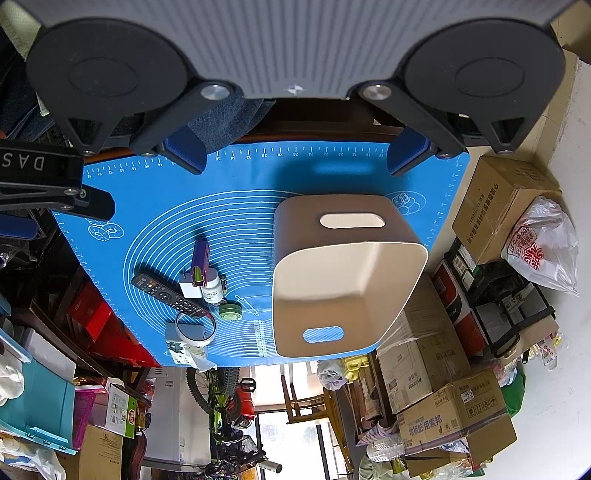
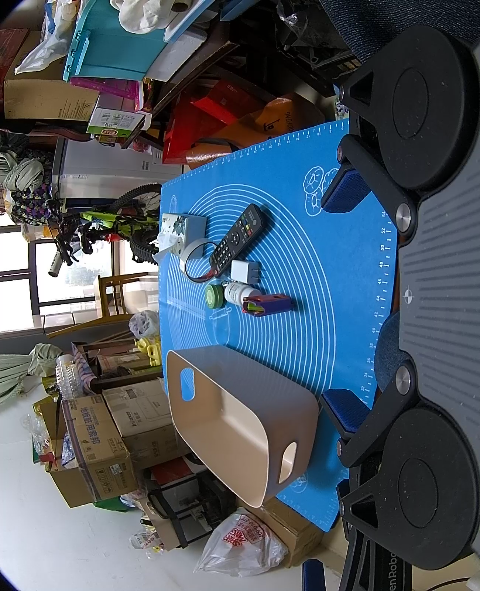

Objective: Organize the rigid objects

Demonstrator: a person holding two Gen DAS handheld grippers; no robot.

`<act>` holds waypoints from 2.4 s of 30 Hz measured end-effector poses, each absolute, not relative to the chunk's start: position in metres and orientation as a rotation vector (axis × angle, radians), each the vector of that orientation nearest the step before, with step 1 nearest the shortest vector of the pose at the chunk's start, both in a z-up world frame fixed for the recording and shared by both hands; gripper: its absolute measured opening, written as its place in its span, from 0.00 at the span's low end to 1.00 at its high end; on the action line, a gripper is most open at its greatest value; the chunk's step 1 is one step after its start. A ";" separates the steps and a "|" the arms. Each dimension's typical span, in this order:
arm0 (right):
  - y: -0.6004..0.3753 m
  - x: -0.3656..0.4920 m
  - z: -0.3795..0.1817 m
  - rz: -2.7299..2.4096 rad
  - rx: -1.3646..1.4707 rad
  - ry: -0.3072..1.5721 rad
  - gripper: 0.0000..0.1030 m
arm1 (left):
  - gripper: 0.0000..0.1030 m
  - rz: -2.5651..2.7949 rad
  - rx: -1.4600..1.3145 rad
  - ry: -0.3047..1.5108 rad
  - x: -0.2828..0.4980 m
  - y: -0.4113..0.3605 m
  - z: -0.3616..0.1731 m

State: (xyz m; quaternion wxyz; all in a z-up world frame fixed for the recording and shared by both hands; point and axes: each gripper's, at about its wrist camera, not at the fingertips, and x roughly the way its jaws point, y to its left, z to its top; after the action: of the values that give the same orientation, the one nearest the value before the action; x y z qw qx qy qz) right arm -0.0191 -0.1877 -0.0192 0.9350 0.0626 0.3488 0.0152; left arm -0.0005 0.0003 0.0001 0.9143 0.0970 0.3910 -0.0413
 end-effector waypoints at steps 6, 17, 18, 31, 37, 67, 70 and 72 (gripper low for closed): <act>-0.188 -0.019 -0.019 0.032 0.130 0.712 0.98 | 0.99 -0.085 0.200 0.805 -0.001 0.000 0.000; -0.188 -0.019 -0.019 0.031 0.128 0.713 0.98 | 0.99 -0.085 0.200 0.805 0.000 0.000 0.000; -0.188 -0.019 -0.019 0.031 0.128 0.713 0.98 | 0.99 -0.086 0.199 0.806 -0.001 0.001 0.000; -0.188 -0.019 -0.018 0.033 0.129 0.713 0.98 | 0.99 -0.085 0.201 0.806 -0.001 0.002 0.000; -0.188 -0.019 -0.015 0.032 0.127 0.713 0.98 | 0.99 -0.082 0.201 0.809 0.001 0.001 -0.008; -0.188 0.073 0.016 -0.008 0.224 0.795 0.98 | 0.99 0.000 0.199 0.759 0.132 0.077 0.021; -0.186 0.097 0.016 -0.021 0.191 0.801 0.98 | 0.99 -0.006 0.194 0.785 0.155 0.086 0.016; -0.187 0.115 0.013 -0.021 0.184 0.813 0.98 | 0.99 -0.009 0.182 0.824 0.173 0.092 0.010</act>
State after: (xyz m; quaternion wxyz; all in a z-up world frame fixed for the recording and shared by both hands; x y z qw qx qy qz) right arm 0.1150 -0.1867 0.0129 0.9144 0.0894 0.3947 -0.0102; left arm 0.1729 0.0922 0.0105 0.9123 0.0883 0.3998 -0.0043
